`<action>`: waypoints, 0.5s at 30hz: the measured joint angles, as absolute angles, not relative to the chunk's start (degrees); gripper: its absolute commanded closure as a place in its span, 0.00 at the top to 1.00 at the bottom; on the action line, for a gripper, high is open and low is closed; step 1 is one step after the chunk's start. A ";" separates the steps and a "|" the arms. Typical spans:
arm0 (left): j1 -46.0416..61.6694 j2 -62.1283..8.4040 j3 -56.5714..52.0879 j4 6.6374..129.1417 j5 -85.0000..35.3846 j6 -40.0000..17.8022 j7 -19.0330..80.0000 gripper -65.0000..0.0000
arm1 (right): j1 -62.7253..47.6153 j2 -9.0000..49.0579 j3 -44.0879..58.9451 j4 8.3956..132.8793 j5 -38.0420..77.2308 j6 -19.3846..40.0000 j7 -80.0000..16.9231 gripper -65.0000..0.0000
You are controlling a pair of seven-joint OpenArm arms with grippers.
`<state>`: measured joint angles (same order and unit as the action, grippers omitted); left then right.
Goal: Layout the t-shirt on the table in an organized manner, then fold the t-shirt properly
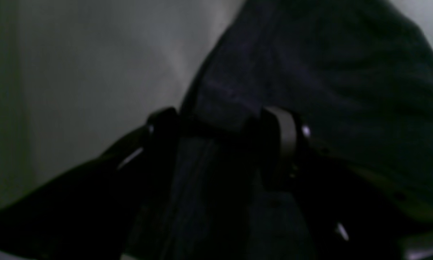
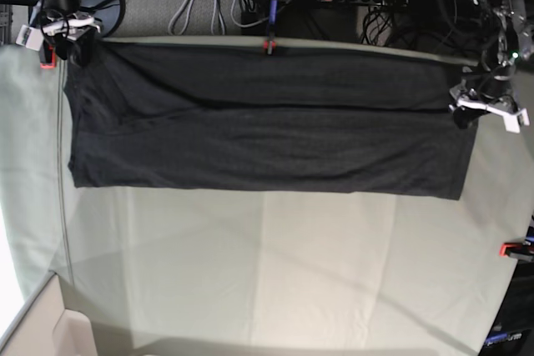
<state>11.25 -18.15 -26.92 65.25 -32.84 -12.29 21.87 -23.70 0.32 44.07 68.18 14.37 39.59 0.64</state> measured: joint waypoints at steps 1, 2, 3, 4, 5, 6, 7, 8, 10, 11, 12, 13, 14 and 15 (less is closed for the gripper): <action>10.83 -18.24 -26.92 65.01 -32.75 -12.19 22.26 0.54 | -23.68 0.32 44.07 68.18 14.37 39.62 0.64 0.50; 10.57 -18.28 -26.89 64.93 -32.60 -12.19 22.50 0.54 | -23.70 0.32 44.07 68.18 14.37 39.59 0.64 0.50; 10.41 -18.22 -26.89 64.93 -32.64 -12.21 22.48 0.54 | -23.70 0.30 44.07 68.18 14.37 39.59 0.64 0.50; 10.41 -18.20 -26.87 64.90 -32.64 -12.21 22.48 0.54 | -23.70 0.30 44.07 68.18 14.37 39.59 0.64 0.50; 10.41 -18.24 -26.87 64.86 -32.64 -12.23 22.50 0.54 | -23.68 0.30 44.07 68.18 14.37 39.59 0.64 0.50; 10.46 -18.24 -26.89 64.79 -32.64 -12.23 22.33 0.54 | -23.68 0.32 44.07 68.18 14.37 39.59 0.64 0.50; 10.48 -18.24 -26.89 64.66 -32.64 -12.25 22.11 0.54 | -23.68 0.32 44.07 68.18 14.37 39.59 0.64 0.50; 10.48 -18.26 -26.89 64.55 -32.67 -12.23 22.06 0.54 | -23.68 0.32 44.07 68.18 14.37 39.59 0.64 0.50; 10.44 -18.28 -26.89 64.55 -32.64 -12.25 22.06 0.54 | -23.70 0.30 44.07 68.18 14.37 39.62 0.64 0.50; 10.44 -18.31 -26.89 64.55 -32.64 -12.25 22.06 0.54 | -23.68 0.32 44.07 68.18 14.37 39.59 0.64 0.50; 10.44 -18.33 -26.87 64.55 -32.64 -12.25 22.06 0.54 | -23.68 0.32 44.07 68.18 14.37 39.59 0.64 0.50; 10.44 -18.37 -26.87 64.55 -32.64 -12.25 22.09 0.54 | -23.68 0.32 44.07 68.18 14.37 39.59 0.64 0.50; 10.44 -18.39 -26.81 64.55 -32.64 -12.25 22.06 0.54 | -23.68 0.32 44.07 68.18 14.37 39.59 0.64 0.50; 10.44 -18.39 -26.72 64.53 -32.64 -12.23 22.06 0.54 | -23.70 0.32 44.07 68.18 14.37 39.59 0.64 0.50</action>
